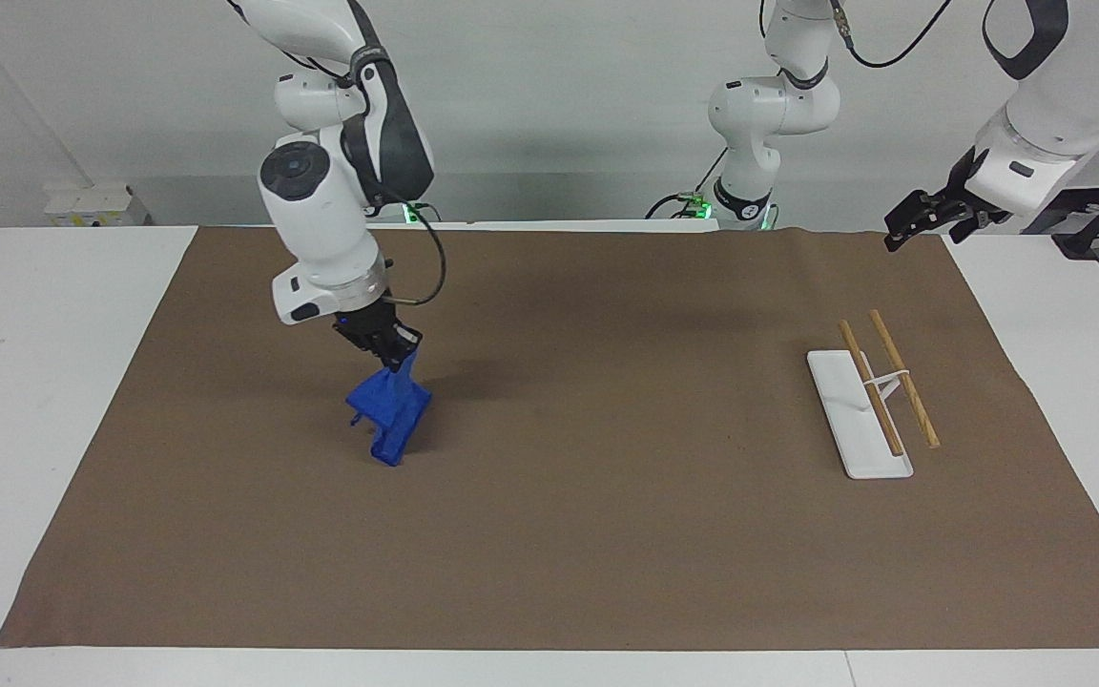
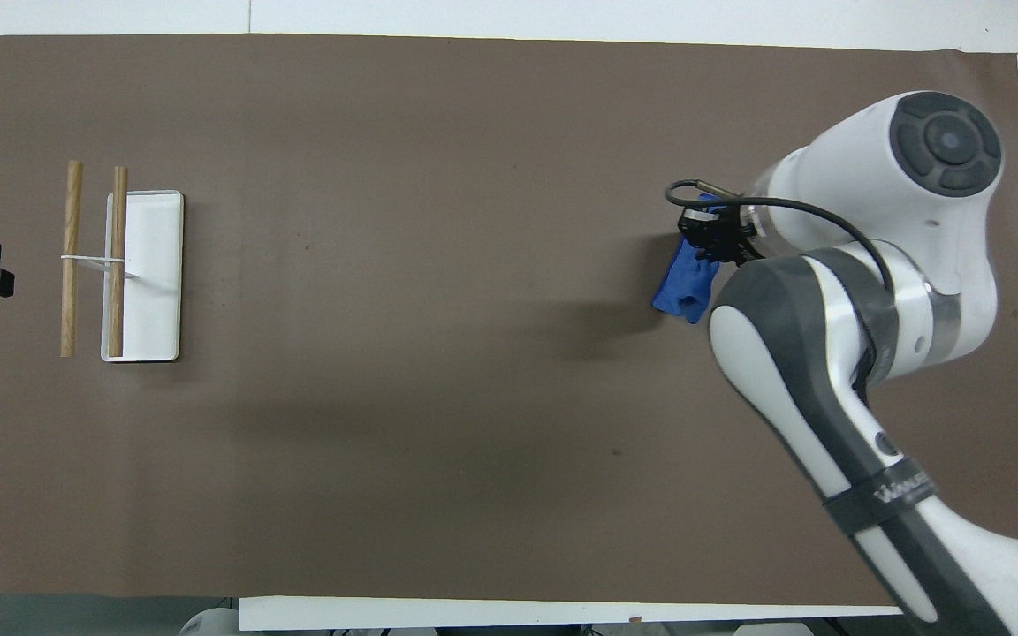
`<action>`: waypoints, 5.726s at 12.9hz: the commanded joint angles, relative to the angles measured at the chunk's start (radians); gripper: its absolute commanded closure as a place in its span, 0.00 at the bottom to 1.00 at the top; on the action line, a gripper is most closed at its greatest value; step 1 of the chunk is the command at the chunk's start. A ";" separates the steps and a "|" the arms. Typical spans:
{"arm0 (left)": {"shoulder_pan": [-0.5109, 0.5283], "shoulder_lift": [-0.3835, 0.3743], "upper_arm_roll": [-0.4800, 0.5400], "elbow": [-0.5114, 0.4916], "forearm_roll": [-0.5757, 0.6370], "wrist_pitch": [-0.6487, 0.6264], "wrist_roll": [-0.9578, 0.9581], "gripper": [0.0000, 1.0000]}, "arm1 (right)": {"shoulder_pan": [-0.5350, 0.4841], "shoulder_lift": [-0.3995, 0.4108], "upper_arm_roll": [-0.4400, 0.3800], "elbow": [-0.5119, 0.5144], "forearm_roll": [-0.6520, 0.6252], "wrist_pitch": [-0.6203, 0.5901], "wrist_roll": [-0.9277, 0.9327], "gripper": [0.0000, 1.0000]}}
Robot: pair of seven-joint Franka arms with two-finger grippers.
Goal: Right arm passes towel to left arm to hang
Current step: 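Lift the towel with the right gripper while the left gripper reaches forward, then close the left gripper on the towel held by the right gripper, then open the right gripper and withdraw it while the left gripper holds the towel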
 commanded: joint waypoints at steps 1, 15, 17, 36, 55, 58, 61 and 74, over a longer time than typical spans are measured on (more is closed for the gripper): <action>0.013 -0.106 -0.002 -0.213 -0.153 0.174 -0.324 0.00 | 0.100 0.041 0.014 0.092 0.008 -0.010 0.272 1.00; -0.105 -0.178 -0.016 -0.563 -0.583 0.637 -1.255 0.00 | 0.293 0.198 0.201 0.301 0.246 0.597 1.226 1.00; -0.107 -0.177 -0.019 -0.565 -0.585 0.687 -1.260 0.00 | 0.292 0.201 0.215 0.301 0.246 0.602 1.236 1.00; -0.136 -0.152 -0.021 -0.557 -0.571 0.721 -1.189 0.99 | 0.284 0.208 0.219 0.298 0.243 0.591 1.223 0.76; -0.082 -0.029 -0.013 -0.366 -0.438 0.801 -0.335 1.00 | 0.126 -0.120 -0.290 0.138 -0.070 -0.298 -0.645 0.01; -0.032 -0.035 -0.011 -0.384 -0.431 0.815 -0.259 1.00 | 0.105 -0.169 -0.406 0.140 -0.082 -0.335 -0.886 0.01; 0.023 -0.051 -0.011 -0.419 -0.431 0.825 -0.354 1.00 | 0.103 -0.186 -0.471 0.132 -0.082 -0.348 -0.940 0.01; 0.157 -0.029 -0.010 -0.433 -0.438 0.933 -0.122 1.00 | 0.005 -0.138 -0.456 0.204 -0.082 -0.495 -1.002 0.01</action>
